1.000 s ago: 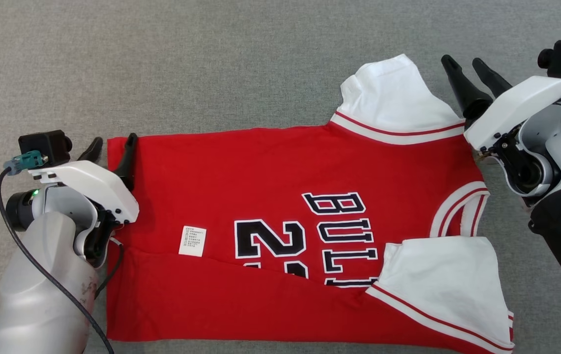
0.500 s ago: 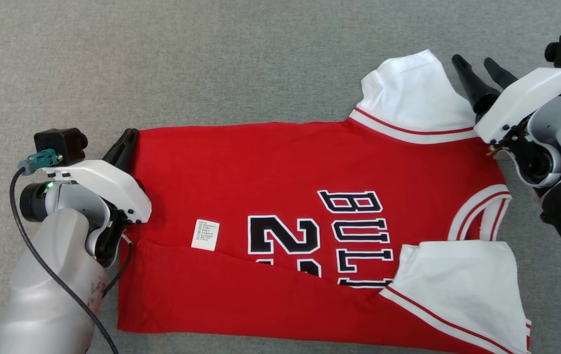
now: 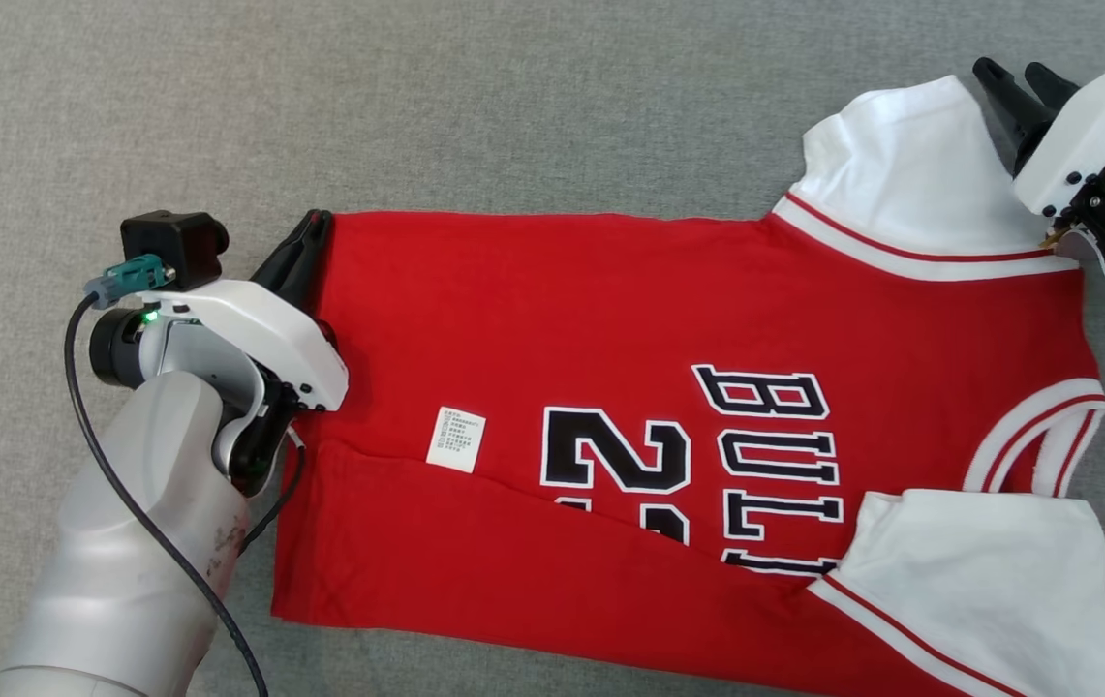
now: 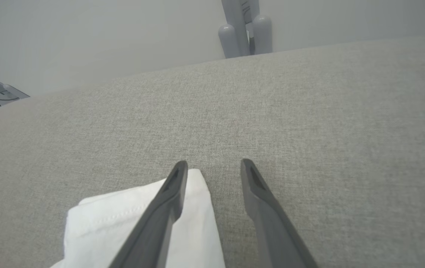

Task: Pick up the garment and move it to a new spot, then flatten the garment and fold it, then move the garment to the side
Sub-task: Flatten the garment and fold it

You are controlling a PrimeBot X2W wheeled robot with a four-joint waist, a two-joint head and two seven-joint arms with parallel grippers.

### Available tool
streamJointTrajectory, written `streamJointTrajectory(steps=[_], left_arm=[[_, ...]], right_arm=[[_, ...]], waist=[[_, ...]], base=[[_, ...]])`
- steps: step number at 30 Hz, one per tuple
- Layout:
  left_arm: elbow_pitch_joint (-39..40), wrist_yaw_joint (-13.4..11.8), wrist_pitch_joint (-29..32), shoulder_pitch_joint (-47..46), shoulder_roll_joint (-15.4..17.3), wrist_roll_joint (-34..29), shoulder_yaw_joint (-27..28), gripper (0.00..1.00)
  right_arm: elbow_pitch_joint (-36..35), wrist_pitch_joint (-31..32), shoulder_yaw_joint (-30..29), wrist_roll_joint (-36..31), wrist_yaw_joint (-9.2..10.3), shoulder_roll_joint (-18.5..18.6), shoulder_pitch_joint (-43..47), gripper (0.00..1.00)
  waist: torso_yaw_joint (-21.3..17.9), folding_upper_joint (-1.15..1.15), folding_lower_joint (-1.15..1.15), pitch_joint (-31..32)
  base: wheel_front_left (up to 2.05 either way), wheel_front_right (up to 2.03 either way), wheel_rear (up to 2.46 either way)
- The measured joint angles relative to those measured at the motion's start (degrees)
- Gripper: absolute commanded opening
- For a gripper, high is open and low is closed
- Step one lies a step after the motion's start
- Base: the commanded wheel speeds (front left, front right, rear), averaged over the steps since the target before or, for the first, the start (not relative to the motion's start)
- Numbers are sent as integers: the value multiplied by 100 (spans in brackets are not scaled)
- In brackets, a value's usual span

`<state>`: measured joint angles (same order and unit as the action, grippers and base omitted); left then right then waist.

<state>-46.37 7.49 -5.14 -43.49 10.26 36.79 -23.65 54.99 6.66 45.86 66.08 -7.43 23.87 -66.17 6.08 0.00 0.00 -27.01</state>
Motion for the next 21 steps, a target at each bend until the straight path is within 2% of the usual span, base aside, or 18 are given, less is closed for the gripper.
streamJointTrajectory(steps=[2,18,19,20,21], left_arm=[[8,2,-19,-42,-11,58,-81,0],[-204,3,-249,-274,18,388,-521,0],[-216,3,-255,-283,20,413,-543,0],[-229,3,-267,-297,21,421,-564,0],[-243,3,-277,-316,22,442,-588,0]], right_arm=[[-5,77,199,-123,0,48,-85,100],[62,175,904,-49,0,119,-284,100],[62,207,938,-44,1,119,-302,88],[60,222,975,-10,1,119,-322,31],[60,238,1012,14,1,119,-341,1]], waist=[[54,0,0,-49],[131,0,0,-158],[133,0,0,-165],[136,0,0,-171],[139,0,0,-178]], base=[[0,0,0],[0,0,0],[0,0,0],[0,0,0],[0,0,0]])
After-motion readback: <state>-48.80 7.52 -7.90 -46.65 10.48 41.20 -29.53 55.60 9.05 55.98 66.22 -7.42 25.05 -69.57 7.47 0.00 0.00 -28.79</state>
